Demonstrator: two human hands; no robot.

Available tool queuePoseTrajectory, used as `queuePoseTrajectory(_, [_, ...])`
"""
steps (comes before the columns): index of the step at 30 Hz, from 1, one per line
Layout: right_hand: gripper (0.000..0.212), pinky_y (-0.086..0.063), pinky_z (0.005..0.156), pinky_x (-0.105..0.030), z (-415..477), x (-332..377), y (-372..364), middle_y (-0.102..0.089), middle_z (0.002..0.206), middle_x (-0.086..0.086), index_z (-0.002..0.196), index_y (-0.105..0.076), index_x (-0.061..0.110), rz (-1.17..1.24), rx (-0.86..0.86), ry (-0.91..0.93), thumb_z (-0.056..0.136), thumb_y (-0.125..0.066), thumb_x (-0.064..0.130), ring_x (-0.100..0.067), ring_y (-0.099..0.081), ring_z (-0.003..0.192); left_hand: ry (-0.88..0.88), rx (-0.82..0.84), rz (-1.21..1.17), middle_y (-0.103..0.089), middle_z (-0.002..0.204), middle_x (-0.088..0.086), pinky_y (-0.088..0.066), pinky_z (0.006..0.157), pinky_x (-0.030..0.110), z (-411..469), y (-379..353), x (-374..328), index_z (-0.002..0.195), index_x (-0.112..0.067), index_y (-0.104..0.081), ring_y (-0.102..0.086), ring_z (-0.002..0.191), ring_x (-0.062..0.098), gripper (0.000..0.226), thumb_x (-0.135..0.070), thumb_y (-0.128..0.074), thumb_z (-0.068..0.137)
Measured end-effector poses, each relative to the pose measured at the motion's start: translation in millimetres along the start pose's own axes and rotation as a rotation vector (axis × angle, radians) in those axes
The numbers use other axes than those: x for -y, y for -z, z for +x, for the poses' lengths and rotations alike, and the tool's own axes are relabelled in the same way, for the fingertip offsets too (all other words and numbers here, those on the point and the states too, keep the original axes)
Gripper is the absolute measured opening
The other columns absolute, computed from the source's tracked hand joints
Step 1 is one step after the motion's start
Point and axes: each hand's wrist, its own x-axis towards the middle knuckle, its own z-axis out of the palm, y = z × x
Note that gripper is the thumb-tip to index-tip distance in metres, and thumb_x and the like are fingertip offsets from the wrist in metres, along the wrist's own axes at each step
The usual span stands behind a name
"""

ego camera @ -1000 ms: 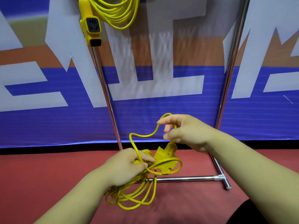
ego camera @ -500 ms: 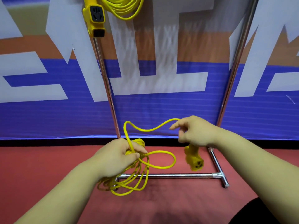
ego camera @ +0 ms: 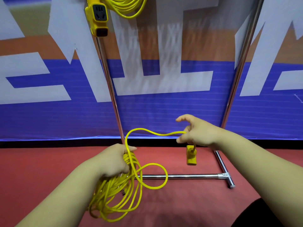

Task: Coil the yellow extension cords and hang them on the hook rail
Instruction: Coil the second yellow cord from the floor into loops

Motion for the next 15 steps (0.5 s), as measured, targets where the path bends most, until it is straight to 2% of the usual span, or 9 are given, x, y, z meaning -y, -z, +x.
queuePoseTrajectory(2, [0.069,-0.048,0.065,-0.038,3.1,-10.0,-2.7,-0.069,0.073,-0.009,0.124,-0.050,0.026,-0.144,0.034,-0.102,0.066,-0.085,0.017,-0.020,-0.057,0.063,0.057,-0.056,0.021,-0.063,0.064,0.001,-0.051,0.048,0.031,-0.9,4.4,1.0,0.140,-0.023,-0.056,-0.057,0.046,0.015,0.075,0.004,-0.068,0.071])
queuePoseTrajectory(3, [0.068,-0.053,0.069,-0.038,3.7,-14.2,-4.2,-0.074,0.078,-0.009,0.125,-0.051,0.024,-0.253,0.041,-0.135,0.066,-0.084,0.019,-0.019,-0.061,0.066,0.080,-0.099,0.027,-0.066,0.067,0.000,-0.056,0.053,0.036,-2.1,6.7,1.2,0.139,-0.019,-0.056,-0.062,0.050,0.018,0.072,0.001,-0.069,0.071])
queuePoseTrajectory(4, [0.067,-0.055,0.074,-0.037,3.6,-17.1,-6.2,-0.076,0.083,-0.008,0.127,-0.052,0.023,-0.353,0.052,-0.156,0.068,-0.083,0.019,-0.018,-0.064,0.070,0.106,-0.154,0.029,-0.068,0.072,-0.002,-0.059,0.061,0.037,-3.2,8.9,0.8,0.142,-0.020,-0.053,-0.066,0.056,0.019,0.074,-0.002,-0.070,0.072])
queuePoseTrajectory(5, [0.067,-0.056,0.077,-0.036,3.1,-18.8,-9.1,-0.076,0.086,-0.006,0.129,-0.052,0.022,-0.422,0.067,-0.166,0.070,-0.082,0.020,-0.017,-0.066,0.073,0.131,-0.220,0.025,-0.068,0.074,-0.004,-0.058,0.062,0.032,-4.4,10.6,0.5,0.148,-0.021,-0.046,-0.068,0.060,0.016,0.080,-0.005,-0.071,0.074])
queuePoseTrajectory(7, [0.066,-0.055,0.080,-0.033,0.8,-17.9,-18.3,-0.076,0.089,-0.003,0.133,-0.050,0.020,-0.467,0.108,-0.174,0.074,-0.080,0.019,-0.016,-0.068,0.081,0.151,-0.348,-0.039,-0.064,0.064,-0.004,-0.048,0.047,0.021,-6.5,12.8,-0.8,0.155,-0.022,-0.034,-0.062,0.047,0.008,0.086,-0.008,-0.072,0.079])
queuePoseTrajectory(8, [0.066,-0.055,0.081,-0.032,-0.1,-17.6,-23.7,-0.075,0.092,-0.002,0.135,-0.049,0.020,-0.489,0.128,-0.175,0.076,-0.080,0.018,-0.016,-0.069,0.085,0.148,-0.409,-0.082,-0.062,0.058,-0.003,-0.043,0.043,0.020,-7.0,13.8,-1.2,0.155,-0.022,-0.033,-0.058,0.042,0.008,0.085,-0.009,-0.072,0.081])
queuePoseTrajectory(10, [0.066,-0.055,0.084,-0.032,-1.0,-18.1,-33.5,-0.075,0.099,-0.003,0.138,-0.047,0.018,-0.558,0.168,-0.171,0.080,-0.078,0.019,-0.019,-0.070,0.094,0.128,-0.525,-0.172,-0.063,0.058,-0.001,-0.043,0.047,0.024,-8.2,16.5,-1.3,0.153,-0.023,-0.036,-0.060,0.045,0.014,0.081,-0.009,-0.072,0.082])
queuePoseTrajectory(13, [0.058,-0.057,0.087,-0.035,-1.2,-19.7,-45.5,-0.076,0.096,-0.002,0.131,-0.050,0.017,-0.469,0.203,-0.135,0.080,-0.077,0.020,-0.020,-0.071,0.094,0.063,-0.653,-0.365,-0.064,0.052,0.003,-0.051,0.054,0.030,-12.0,18.1,-3.6,0.147,-0.028,-0.043,-0.064,0.047,0.020,0.073,-0.009,-0.072,0.083])
queuePoseTrajectory(15, [0.046,-0.054,0.083,-0.030,-2.8,-13.3,-53.8,-0.074,0.098,0.000,0.117,-0.056,0.016,-0.344,0.142,-0.015,0.079,-0.080,0.022,-0.020,-0.070,0.092,0.008,-0.712,-0.455,-0.063,0.050,0.003,-0.049,0.054,0.031,-14.3,18.4,-7.8,0.141,-0.030,-0.048,-0.062,0.044,0.019,0.065,-0.010,-0.072,0.084])
